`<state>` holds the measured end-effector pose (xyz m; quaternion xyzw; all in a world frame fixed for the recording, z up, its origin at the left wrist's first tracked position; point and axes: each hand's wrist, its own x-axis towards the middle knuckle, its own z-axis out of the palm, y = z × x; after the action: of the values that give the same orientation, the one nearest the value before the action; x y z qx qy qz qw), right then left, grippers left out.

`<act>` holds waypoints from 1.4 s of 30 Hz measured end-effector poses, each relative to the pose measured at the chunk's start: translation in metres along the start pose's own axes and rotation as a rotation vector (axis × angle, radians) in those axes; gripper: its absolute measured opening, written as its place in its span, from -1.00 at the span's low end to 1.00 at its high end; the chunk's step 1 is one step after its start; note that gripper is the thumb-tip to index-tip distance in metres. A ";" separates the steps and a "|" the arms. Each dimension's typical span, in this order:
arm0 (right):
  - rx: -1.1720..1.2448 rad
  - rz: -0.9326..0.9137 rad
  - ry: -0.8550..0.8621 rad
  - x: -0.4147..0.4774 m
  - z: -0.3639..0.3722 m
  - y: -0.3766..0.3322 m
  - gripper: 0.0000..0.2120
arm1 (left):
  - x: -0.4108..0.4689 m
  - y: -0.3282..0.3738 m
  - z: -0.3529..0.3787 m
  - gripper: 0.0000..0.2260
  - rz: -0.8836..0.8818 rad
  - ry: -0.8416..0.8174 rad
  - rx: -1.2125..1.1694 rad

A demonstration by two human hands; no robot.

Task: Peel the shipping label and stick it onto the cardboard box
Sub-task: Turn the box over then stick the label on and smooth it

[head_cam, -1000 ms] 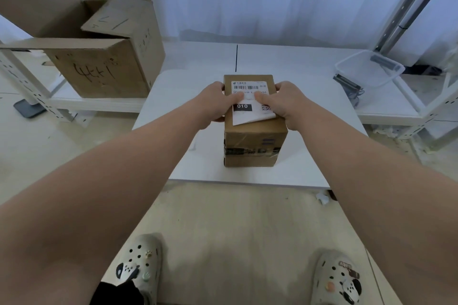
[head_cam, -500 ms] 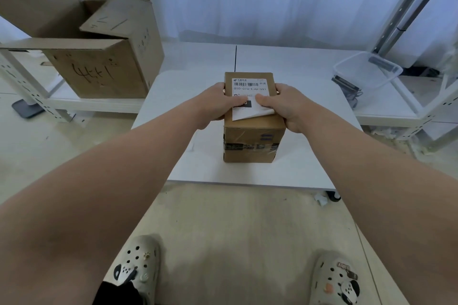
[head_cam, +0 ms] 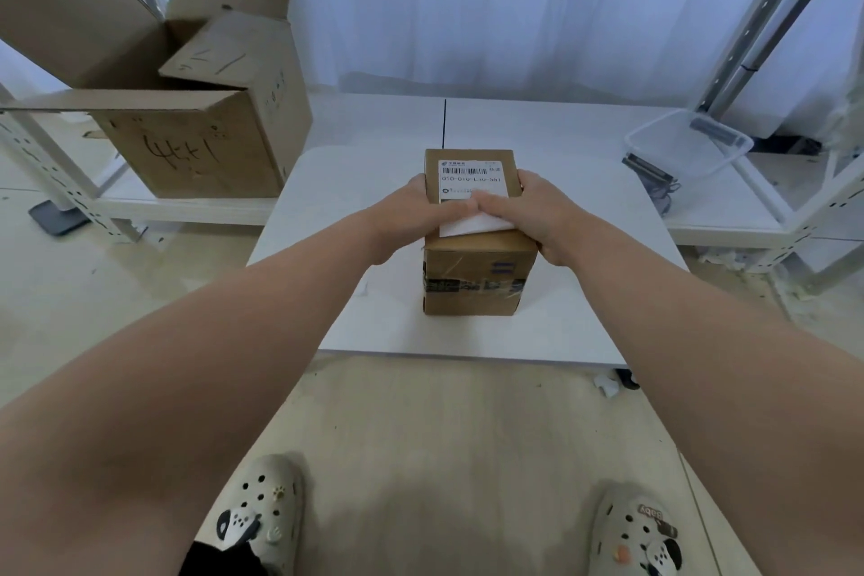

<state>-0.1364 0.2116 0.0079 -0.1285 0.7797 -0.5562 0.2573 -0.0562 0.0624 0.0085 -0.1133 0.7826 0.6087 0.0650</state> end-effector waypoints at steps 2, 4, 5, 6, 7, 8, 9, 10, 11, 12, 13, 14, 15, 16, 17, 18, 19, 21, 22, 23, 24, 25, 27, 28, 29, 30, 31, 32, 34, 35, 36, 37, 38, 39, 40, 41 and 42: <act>0.020 -0.007 -0.032 0.003 -0.003 0.003 -0.50 | 0.002 -0.001 -0.001 -0.60 -0.013 -0.024 -0.008; 0.108 0.006 -0.089 0.005 -0.009 0.006 -0.53 | 0.003 -0.006 -0.009 -0.51 -0.034 -0.045 -0.056; 0.147 0.011 -0.123 0.004 -0.012 0.007 -0.54 | 0.004 -0.009 -0.013 -0.48 -0.036 -0.059 -0.074; 0.173 0.010 -0.154 0.003 -0.015 0.008 -0.54 | 0.005 -0.011 -0.015 -0.48 -0.034 -0.074 -0.091; 0.194 0.001 -0.179 0.002 -0.017 0.009 -0.54 | 0.006 -0.014 -0.017 -0.48 -0.029 -0.085 -0.109; 0.212 -0.009 -0.190 0.002 -0.019 0.011 -0.54 | 0.007 -0.016 -0.017 -0.51 -0.022 -0.094 -0.129; 0.220 -0.023 -0.185 0.001 -0.019 0.011 -0.53 | 0.008 -0.016 -0.015 -0.53 -0.016 -0.093 -0.143; 0.206 -0.053 -0.161 -0.002 -0.019 0.010 -0.51 | 0.008 -0.015 -0.013 -0.56 -0.014 -0.078 -0.161; 0.152 -0.103 -0.115 -0.004 -0.019 0.009 -0.48 | 0.008 -0.015 -0.011 -0.58 -0.014 -0.052 -0.170; 0.034 -0.174 -0.058 -0.006 -0.018 0.005 -0.48 | 0.009 -0.015 -0.009 -0.58 -0.009 -0.020 -0.161; -0.126 -0.256 -0.008 -0.007 -0.017 0.001 -0.52 | 0.010 -0.016 -0.008 -0.55 -0.009 0.019 -0.137; -0.263 -0.320 0.011 -0.010 -0.015 -0.003 -0.59 | 0.011 -0.017 -0.008 -0.49 -0.020 0.065 -0.112; -0.360 -0.340 -0.009 -0.013 -0.013 -0.006 -0.62 | 0.010 -0.018 -0.008 -0.43 -0.038 0.108 -0.082; -0.428 -0.320 -0.053 -0.016 -0.012 -0.006 -0.59 | 0.008 -0.019 -0.009 -0.41 -0.047 0.146 -0.050; -0.484 -0.291 -0.100 -0.020 -0.011 -0.006 -0.55 | 0.005 -0.019 -0.009 -0.43 -0.030 0.166 -0.008; -0.539 -0.276 -0.129 -0.023 -0.012 -0.004 -0.52 | 0.002 -0.019 -0.010 -0.47 0.006 0.168 0.055; -0.588 -0.277 -0.144 -0.024 -0.013 -0.002 -0.51 | 0.000 -0.019 -0.012 -0.51 0.057 0.158 0.150; -0.702 -0.301 -0.132 -0.024 -0.015 0.002 -0.54 | -0.005 -0.017 -0.013 -0.57 0.119 0.170 0.378; -0.772 -0.319 -0.128 -0.023 -0.016 0.004 -0.56 | -0.006 -0.016 -0.013 -0.57 0.109 0.194 0.472; -0.824 -0.336 -0.131 -0.023 -0.016 0.003 -0.56 | -0.006 -0.016 -0.012 -0.57 0.094 0.216 0.537; -0.857 -0.357 -0.143 -0.024 -0.016 0.003 -0.56 | -0.006 -0.017 -0.011 -0.57 0.078 0.224 0.575; -0.887 -0.389 -0.159 -0.026 -0.015 0.002 -0.55 | -0.005 -0.016 -0.011 -0.58 0.064 0.225 0.604; -0.962 -0.445 -0.180 -0.033 -0.014 -0.002 -0.52 | -0.005 -0.017 -0.010 -0.58 0.046 0.217 0.634; -0.986 -0.457 -0.176 -0.035 -0.014 -0.004 -0.52 | -0.005 -0.017 -0.010 -0.57 0.039 0.211 0.630; -0.995 -0.458 -0.169 -0.037 -0.013 -0.007 -0.55 | -0.004 -0.017 -0.010 -0.57 0.041 0.203 0.621; -0.993 -0.456 -0.158 -0.037 -0.012 -0.008 -0.60 | -0.004 -0.017 -0.010 -0.57 0.050 0.195 0.614; -0.988 -0.457 -0.145 -0.036 -0.011 -0.010 -0.63 | -0.004 -0.017 -0.010 -0.57 0.058 0.186 0.609; -0.982 -0.454 -0.138 -0.035 -0.010 -0.011 -0.64 | -0.004 -0.017 -0.010 -0.57 0.063 0.179 0.603; -0.979 -0.444 -0.138 -0.031 -0.005 -0.011 -0.65 | -0.004 -0.018 -0.011 -0.57 0.056 0.172 0.606; -0.985 -0.443 -0.142 -0.029 -0.003 -0.011 -0.65 | -0.004 -0.018 -0.012 -0.57 0.049 0.174 0.614; -0.991 -0.441 -0.150 -0.027 0.000 -0.011 -0.64 | -0.004 -0.018 -0.012 -0.57 0.047 0.178 0.621; -0.989 -0.439 -0.159 -0.025 0.003 -0.011 -0.63 | -0.005 -0.017 -0.013 -0.57 0.048 0.181 0.619; -0.983 -0.435 -0.167 -0.024 0.006 -0.012 -0.62 | -0.005 -0.017 -0.013 -0.57 0.049 0.182 0.606; -0.978 -0.431 -0.172 -0.023 0.009 -0.013 -0.61 | -0.006 -0.016 -0.014 -0.58 0.047 0.182 0.589; -0.981 -0.431 -0.174 -0.023 0.011 -0.014 -0.60 | -0.007 -0.016 -0.015 -0.58 0.044 0.182 0.580; -0.988 -0.434 -0.179 -0.024 0.011 -0.015 -0.60 | -0.008 -0.015 -0.015 -0.58 0.039 0.182 0.579; -0.991 -0.436 -0.187 -0.026 0.011 -0.017 -0.60 | -0.009 -0.014 -0.015 -0.59 0.036 0.180 0.581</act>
<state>-0.1103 0.2092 0.0273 -0.4418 0.8774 -0.1493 0.1128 -0.0438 0.0451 0.0017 -0.1294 0.9285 0.3479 0.0141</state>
